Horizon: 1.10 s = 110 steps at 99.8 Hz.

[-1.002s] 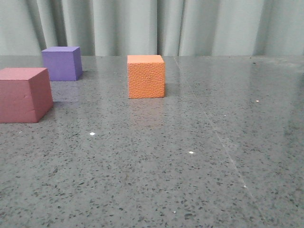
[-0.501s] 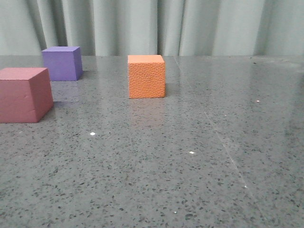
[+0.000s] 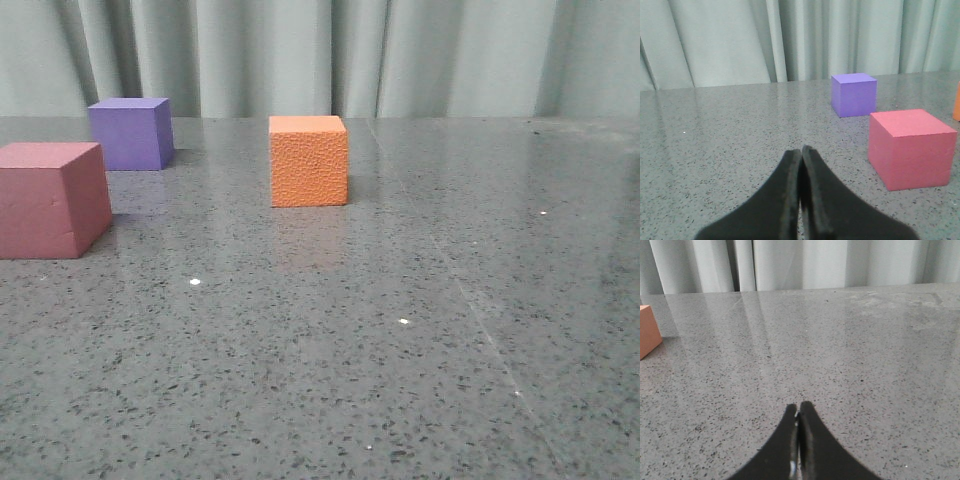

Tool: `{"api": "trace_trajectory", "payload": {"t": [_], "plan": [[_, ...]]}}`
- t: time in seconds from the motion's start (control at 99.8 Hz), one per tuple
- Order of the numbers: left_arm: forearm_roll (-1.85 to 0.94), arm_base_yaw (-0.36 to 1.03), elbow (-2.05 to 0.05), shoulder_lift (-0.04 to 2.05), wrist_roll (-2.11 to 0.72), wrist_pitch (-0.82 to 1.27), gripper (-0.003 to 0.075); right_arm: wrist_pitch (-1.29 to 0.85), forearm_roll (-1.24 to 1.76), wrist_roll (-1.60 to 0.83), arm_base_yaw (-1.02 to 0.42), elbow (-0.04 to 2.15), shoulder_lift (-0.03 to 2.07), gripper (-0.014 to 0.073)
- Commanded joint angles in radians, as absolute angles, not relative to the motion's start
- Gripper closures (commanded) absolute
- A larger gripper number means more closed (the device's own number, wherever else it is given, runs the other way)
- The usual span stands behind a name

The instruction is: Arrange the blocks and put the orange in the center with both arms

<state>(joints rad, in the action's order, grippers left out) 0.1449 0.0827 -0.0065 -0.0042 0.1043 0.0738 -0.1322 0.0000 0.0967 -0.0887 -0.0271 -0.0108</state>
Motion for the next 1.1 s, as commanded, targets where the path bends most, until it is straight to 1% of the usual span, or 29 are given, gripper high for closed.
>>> {"api": "trace_trajectory", "payload": {"t": [0.0, 0.16, 0.231, 0.371, 0.451, 0.652, 0.832, 0.962, 1.093], "plan": [[0.138, 0.08, 0.05, -0.037, 0.11, -0.017, 0.0739, -0.045, 0.0, 0.086, -0.082, -0.014, -0.035, 0.0661], [0.138, 0.08, 0.041, -0.037, 0.11, -0.101, 0.0739, -0.045, 0.0, 0.086, -0.082, -0.014, -0.035, 0.0661], [0.116, 0.08, 0.009, -0.037, 0.11, -0.086, 0.0739, -0.045, 0.0, 0.086, -0.082, -0.014, -0.035, 0.0661], [0.0, 0.08, -0.124, 0.005, 0.11, 0.09, 0.0739, -0.045, 0.0, 0.086, -0.082, -0.014, -0.035, 0.0661], [-0.008, 0.08, -0.221, 0.055, 0.11, 0.189, 0.0739, -0.045, 0.0, 0.086, -0.082, -0.014, -0.035, 0.0661], [-0.093, 0.08, -0.516, 0.292, 0.11, 0.417, 0.0739, -0.045, 0.0, 0.086, -0.082, -0.014, -0.035, 0.0661], [-0.097, 0.08, -0.763, 0.507, 0.11, 0.629, 0.0739, -0.045, 0.0, 0.086, -0.082, -0.014, -0.035, 0.0661], [-0.097, 0.08, -0.874, 0.623, 0.11, 0.674, 0.0739, -0.045, 0.0, 0.086, -0.082, -0.014, -0.035, 0.0661], [-0.097, 0.08, -0.907, 0.68, 0.11, 0.671, 0.0739, -0.045, 0.0, 0.086, -0.082, -0.014, -0.035, 0.0661]]}}
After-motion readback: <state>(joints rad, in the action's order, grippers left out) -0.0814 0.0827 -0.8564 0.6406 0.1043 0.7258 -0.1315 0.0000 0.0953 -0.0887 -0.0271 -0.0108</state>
